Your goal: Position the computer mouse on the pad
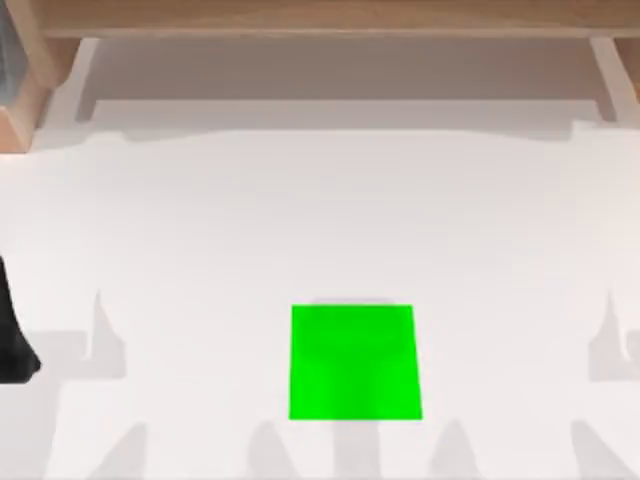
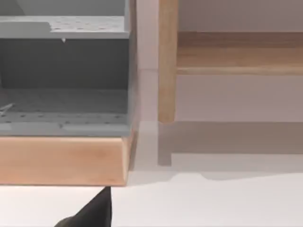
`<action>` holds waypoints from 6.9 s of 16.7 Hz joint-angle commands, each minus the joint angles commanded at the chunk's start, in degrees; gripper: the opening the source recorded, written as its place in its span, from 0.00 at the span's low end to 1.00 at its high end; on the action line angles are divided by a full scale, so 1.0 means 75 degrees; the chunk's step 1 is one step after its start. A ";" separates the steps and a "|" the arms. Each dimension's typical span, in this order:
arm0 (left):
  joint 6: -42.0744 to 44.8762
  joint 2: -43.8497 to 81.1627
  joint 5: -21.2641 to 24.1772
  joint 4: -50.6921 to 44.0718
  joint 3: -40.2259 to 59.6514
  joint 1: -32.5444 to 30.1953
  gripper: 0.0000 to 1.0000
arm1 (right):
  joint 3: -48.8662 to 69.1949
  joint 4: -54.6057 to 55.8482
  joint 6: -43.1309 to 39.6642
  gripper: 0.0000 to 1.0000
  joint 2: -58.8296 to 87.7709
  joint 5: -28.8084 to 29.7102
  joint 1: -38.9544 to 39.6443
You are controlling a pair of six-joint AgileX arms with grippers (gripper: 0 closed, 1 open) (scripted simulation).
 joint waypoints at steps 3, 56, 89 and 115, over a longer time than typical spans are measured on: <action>-0.0003 0.0073 0.0001 -0.0066 0.0072 -0.0009 1.00 | 0.0000 0.0000 0.0000 1.00 0.0000 0.0000 0.0000; -0.1550 1.8214 0.0005 -0.7506 1.3736 0.1684 0.92 | 0.0000 0.0000 0.0000 1.00 0.0000 0.0000 0.0000; -0.1548 1.7594 -0.0022 -1.0225 1.5976 0.1655 0.00 | 0.0000 0.0000 0.0000 1.00 0.0000 0.0000 0.0000; -0.6178 1.6205 -0.0231 -0.8764 1.3087 -0.6458 0.00 | 0.0000 0.0000 0.0000 1.00 0.0000 0.0000 0.0000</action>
